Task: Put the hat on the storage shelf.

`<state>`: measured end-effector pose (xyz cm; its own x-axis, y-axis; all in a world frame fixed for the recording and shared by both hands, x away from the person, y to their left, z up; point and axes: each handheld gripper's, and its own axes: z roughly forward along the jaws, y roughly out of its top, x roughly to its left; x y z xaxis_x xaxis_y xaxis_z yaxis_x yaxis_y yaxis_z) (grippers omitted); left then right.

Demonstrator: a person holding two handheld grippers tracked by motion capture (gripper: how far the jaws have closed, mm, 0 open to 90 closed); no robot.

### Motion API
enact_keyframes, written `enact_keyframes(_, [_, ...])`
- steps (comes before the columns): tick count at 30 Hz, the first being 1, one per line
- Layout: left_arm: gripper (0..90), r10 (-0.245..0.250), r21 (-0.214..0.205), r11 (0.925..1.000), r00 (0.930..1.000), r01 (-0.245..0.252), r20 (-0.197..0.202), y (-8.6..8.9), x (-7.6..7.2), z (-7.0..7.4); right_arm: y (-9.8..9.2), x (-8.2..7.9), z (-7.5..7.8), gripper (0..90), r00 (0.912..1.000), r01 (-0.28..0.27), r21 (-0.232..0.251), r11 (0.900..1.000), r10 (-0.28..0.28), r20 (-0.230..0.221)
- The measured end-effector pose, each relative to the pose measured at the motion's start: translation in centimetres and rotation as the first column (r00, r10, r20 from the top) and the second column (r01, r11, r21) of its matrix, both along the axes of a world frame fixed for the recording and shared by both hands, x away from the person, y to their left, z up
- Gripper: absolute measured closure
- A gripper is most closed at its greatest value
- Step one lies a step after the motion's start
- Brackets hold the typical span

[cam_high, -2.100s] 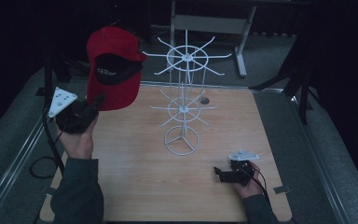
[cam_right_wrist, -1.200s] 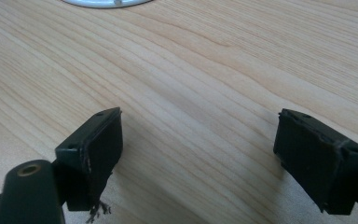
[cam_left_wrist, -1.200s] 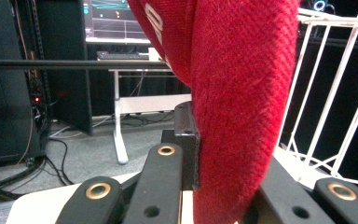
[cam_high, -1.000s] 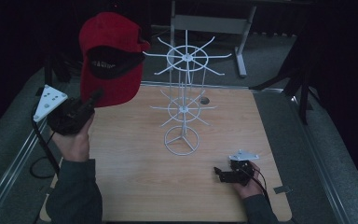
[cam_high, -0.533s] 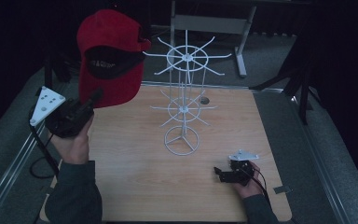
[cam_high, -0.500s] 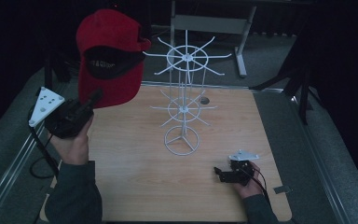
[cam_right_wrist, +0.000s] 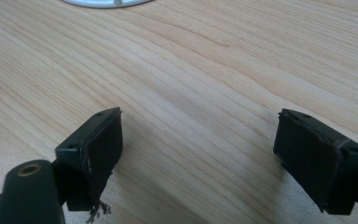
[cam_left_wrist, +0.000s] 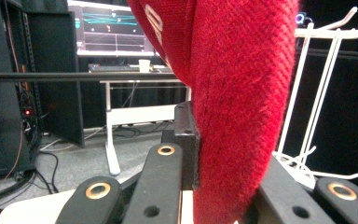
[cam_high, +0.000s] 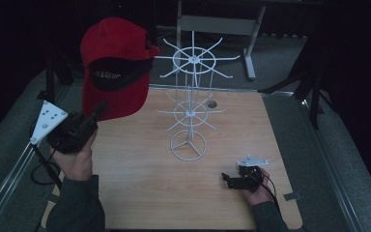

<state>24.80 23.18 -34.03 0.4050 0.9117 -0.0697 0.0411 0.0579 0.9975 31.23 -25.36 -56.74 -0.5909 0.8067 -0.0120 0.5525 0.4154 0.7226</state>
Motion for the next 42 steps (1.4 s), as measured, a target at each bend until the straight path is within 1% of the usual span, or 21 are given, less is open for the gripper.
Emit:
enact_keyframes(4, [85.6,0.002,0.009,1.0000,1.0000,-0.002,0.003,0.1,-0.4,-0.9,0.0,0.0,0.0,15.3,1.0000,0.000,0.000,1.0000,0.000,0.000])
enact_keyframes(6, [85.6,0.002,0.004,1.0000,1.0000,-0.002,0.008,0.2,-0.5,-1.4,0.0,0.0,0.0,15.3,1.0000,-0.001,0.000,1.0000,0.001,0.001])
enact_keyframes(8, [85.6,0.003,0.002,1.0000,1.0000,-0.003,0.003,0.3,-0.5,-1.9,0.0,0.0,0.0,15.3,1.0000,-0.001,0.000,1.0000,0.001,0.002])
enact_keyframes(9, [85.6,0.003,-0.004,1.0000,1.0000,-0.003,0.003,0.4,-0.6,-2.4,0.0,0.0,0.0,15.3,1.0000,0.000,0.000,1.0000,0.000,0.001])
enact_keyframes(12, [85.6,0.002,-0.007,1.0000,1.0000,-0.002,0.008,0.4,-0.6,-2.9,0.0,0.0,0.0,15.3,1.0000,-0.001,0.000,1.0000,0.001,0.001])
enact_keyframes(14, [85.5,0.002,0.021,0.9998,0.9998,-0.003,0.019,0.0,-0.8,-4.3,0.0,0.0,0.0,15.3,1.0000,0.001,0.001,1.0000,-0.001,0.001])
enact_keyframes(15, [85.5,0.002,0.029,0.9996,0.9998,-0.002,0.019,-0.1,-0.9,-4.7,0.0,0.0,0.0,15.3,1.0000,0.001,0.001,1.0000,-0.001,0.001])
enact_keyframes(16, [85.5,0.002,0.029,0.9996,0.9998,-0.002,0.019,-0.1,-0.9,-4.7,0.0,0.0,0.0,15.3,1.0000,0.001,0.002,1.0000,-0.001,0.002])
enact_keyframes(17, [85.5,-0.005,0.037,0.9993,0.9999,0.004,0.017,-0.3,-0.8,-5.5,0.0,0.0,0.0,15.3,1.0000,0.001,0.002,1.0000,-0.001,0.002])
enact_keyframes(19, [85.4,-0.010,0.047,0.9989,0.9999,0.010,0.008,-0.4,-0.8,-6.4,0.0,0.0,0.0,15.3,1.0000,0.001,0.002,1.0000,-0.001,0.002])
enact_keyframes(21, [85.4,-0.010,0.041,0.9991,0.9999,0.010,-0.006,-0.4,-0.8,-7.3,0.0,0.0,0.0,15.3,1.0000,0.001,0.002,1.0000,-0.001,0.002])
enact_keyframes(23, [85.4,-0.008,0.043,0.9990,0.9997,0.009,-0.025,-0.3,-0.7,-8.1,0.0,0.0,0.0,15.3,1.0000,0.000,0.001,1.0000,0.000,0.003])
enact_keyframes(24, [85.4,-0.008,0.043,0.9990,0.9997,0.009,-0.025,-0.3,-0.7,-8.1,0.0,0.0,0.0,15.3,1.0000,0.000,0.001,1.0000,0.000,0.003])
enact_keyframes(26, [85.3,-0.011,0.053,0.9985,0.9988,0.014,-0.048,-0.3,-0.5,-9.0,0.0,0.0,0.0,15.3,1.0000,0.001,0.002,1.0000,-0.001,0.001])
enact_keyframes(28, [85.1,-0.016,0.062,0.9979,0.9979,0.019,-0.063,-0.4,-0.5,-9.6,0.0,0.0,0.0,15.3,1.0000,0.000,0.000,1.0000,0.000,0.004])
enact_keyframes(29, [84.9,-0.023,0.071,0.9971,0.9973,0.028,-0.069,-0.4,-0.4,-9.8,0.0,0.0,0.0,15.3,1.0000,-0.001,0.001,1.0000,0.001,0.004])
enact_keyframes(35, [83.4,-0.043,0.063,0.9969,0.9951,0.049,-0.089,-0.4,-0.1,-10.4,0.0,0.0,0.0,15.3,1.0000,-0.001,0.001,1.0000,0.001,0.004])
enact_keyframes(38, [76.5,-0.075,0.061,0.9949,0.9925,0.081,-0.096,-0.5,0.2,-10.3,0.0,0.0,0.0,15.3,1.0000,-0.001,0.001,1.0000,0.001,0.004])
enact_keyframes(40, [69.7,-0.075,0.059,0.9950,0.9927,0.081,-0.095,-0.5,0.2,-10.2,0.0,0.0,0.0,15.3,1.0000,-0.002,0.001,1.0000,0.002,0.005])
enact_keyframes(41, [69.7,-0.075,0.057,0.9952,0.9929,0.080,-0.093,-0.5,0.2,-10.1,0.0,0.0,0.0,15.3,1.0000,-0.001,0.001,1.0000,0.001,0.005])
enact_keyframes(42, [65.4,-0.079,0.053,0.9950,0.9923,0.085,-0.095,-0.4,0.3,-10.1,0.0,0.0,0.0,15.3,1.0000,-0.001,0.000,1.0000,0.001,0.005])
